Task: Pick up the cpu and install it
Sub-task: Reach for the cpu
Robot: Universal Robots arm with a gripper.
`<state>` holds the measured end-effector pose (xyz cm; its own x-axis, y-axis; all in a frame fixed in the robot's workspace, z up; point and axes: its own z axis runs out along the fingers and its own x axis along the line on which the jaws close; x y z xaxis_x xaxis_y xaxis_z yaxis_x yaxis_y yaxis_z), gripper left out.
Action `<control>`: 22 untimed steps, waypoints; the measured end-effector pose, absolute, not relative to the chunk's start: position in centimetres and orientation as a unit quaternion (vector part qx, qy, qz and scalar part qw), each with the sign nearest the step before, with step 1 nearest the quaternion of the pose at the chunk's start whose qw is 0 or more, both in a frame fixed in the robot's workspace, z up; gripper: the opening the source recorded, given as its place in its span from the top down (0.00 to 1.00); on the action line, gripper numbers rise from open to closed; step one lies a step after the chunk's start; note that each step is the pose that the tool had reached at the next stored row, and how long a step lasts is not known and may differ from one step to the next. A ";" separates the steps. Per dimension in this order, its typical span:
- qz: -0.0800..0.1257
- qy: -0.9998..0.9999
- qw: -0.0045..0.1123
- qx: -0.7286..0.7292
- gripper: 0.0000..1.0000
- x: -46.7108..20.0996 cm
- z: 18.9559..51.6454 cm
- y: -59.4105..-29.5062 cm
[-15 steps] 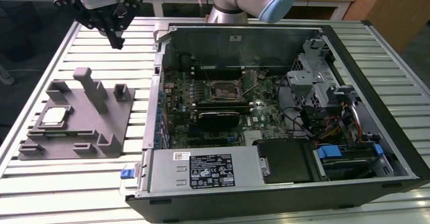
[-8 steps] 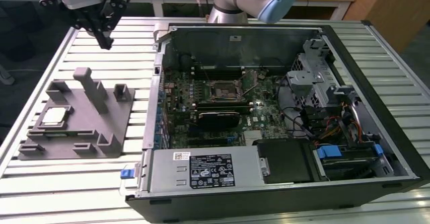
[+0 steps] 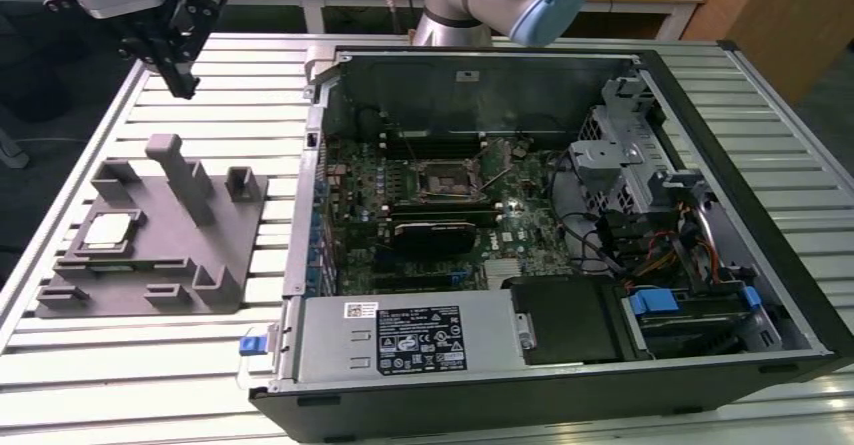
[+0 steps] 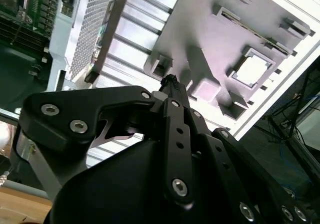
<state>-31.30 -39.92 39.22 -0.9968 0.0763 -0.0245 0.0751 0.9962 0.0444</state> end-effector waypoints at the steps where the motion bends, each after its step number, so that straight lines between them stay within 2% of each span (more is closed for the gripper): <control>1: 0.022 0.999 0.013 0.038 0.89 -31.6 39.2 -39.9; 22: 0.022 0.999 0.013 0.038 0.89 -36.7 38.2 -39.9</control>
<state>-36.67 -39.92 38.22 -0.9968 0.0762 -0.0245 0.0751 0.9962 0.0444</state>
